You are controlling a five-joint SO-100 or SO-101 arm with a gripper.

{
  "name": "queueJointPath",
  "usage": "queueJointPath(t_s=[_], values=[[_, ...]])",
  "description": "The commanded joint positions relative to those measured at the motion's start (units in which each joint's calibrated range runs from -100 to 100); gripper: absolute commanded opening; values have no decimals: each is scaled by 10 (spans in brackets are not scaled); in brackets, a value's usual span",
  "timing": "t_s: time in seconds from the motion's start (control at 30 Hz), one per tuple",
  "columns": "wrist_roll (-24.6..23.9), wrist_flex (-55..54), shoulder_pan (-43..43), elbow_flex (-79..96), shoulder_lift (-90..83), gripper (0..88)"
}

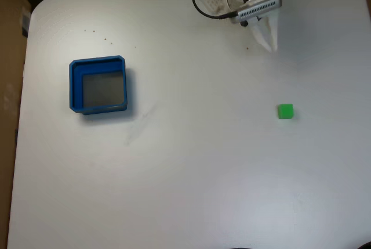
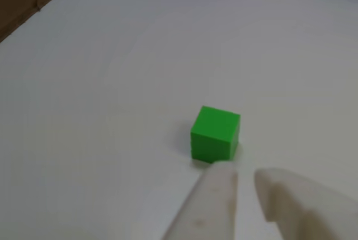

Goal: Pick up green cube and drop it in the blue box

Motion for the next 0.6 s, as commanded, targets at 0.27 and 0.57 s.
queueJointPath(t_s=[0.27, 0.57], values=[[-1, -10, -49, -23, 70, 7], [2, -10, -47, -146, 217, 8]])
